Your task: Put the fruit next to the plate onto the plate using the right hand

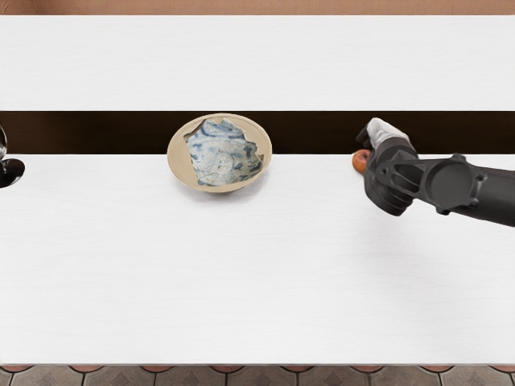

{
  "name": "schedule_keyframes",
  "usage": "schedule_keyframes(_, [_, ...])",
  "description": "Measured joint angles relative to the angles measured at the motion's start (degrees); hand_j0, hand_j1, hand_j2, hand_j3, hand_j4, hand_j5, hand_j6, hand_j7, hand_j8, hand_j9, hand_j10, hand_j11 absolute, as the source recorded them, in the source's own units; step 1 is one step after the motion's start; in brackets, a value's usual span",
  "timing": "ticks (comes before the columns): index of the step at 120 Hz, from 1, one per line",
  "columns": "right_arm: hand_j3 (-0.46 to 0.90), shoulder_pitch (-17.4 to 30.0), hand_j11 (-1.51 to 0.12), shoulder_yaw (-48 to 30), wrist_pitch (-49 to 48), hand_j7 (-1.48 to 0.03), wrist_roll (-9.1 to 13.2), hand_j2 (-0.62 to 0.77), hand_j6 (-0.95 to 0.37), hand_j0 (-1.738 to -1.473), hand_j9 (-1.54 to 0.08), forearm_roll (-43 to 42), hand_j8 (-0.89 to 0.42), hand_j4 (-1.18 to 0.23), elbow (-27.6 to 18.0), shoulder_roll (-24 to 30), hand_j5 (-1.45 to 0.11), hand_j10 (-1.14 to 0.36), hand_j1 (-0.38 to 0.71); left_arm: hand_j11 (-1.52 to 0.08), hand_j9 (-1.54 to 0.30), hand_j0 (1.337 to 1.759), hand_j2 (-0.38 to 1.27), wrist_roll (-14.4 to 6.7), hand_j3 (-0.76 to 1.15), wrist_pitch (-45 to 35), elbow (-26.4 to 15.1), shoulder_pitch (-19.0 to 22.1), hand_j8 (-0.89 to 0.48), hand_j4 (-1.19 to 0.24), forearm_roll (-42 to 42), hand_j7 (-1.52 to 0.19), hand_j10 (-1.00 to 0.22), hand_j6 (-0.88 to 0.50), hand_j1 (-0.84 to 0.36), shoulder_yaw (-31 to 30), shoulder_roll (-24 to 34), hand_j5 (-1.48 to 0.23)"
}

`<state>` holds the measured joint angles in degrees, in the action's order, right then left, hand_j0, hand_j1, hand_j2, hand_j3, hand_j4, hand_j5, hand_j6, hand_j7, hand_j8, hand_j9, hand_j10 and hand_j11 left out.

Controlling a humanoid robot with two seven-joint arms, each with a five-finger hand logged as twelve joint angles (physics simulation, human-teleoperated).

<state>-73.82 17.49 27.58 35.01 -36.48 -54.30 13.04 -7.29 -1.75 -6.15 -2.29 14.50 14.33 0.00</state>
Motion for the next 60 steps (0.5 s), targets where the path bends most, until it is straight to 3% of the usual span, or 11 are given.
schedule_keyframes(26, [0.00, 0.00, -0.65, 0.00, -0.33, -0.65, 0.00, -0.04, -0.51, -1.658, -0.65, -0.05, -0.50, -0.50, 0.26, -0.49, -0.65, -0.50, 0.23, 0.00, 0.00, 1.658, 0.00, 0.00, 0.00, -0.01, 0.00, 0.00, 0.00, 0.00, 0.00, 0.00, 0.00, 0.00, 0.35, 0.00, 0.00, 0.00])
schedule_keyframes(60, [0.00, -0.02, -0.75, 0.06, -0.97, -0.75, 0.13, -0.02, -0.42, -1.652, -0.75, -0.25, -0.45, -0.59, 0.36, -0.77, -0.73, -0.58, 0.28, 0.00, 0.00, 1.658, 0.00, 0.00, 0.00, -0.01, 0.00, 0.00, 0.00, 0.00, 0.00, 0.00, 0.00, 0.00, 0.35, 0.00, 0.00, 0.00])
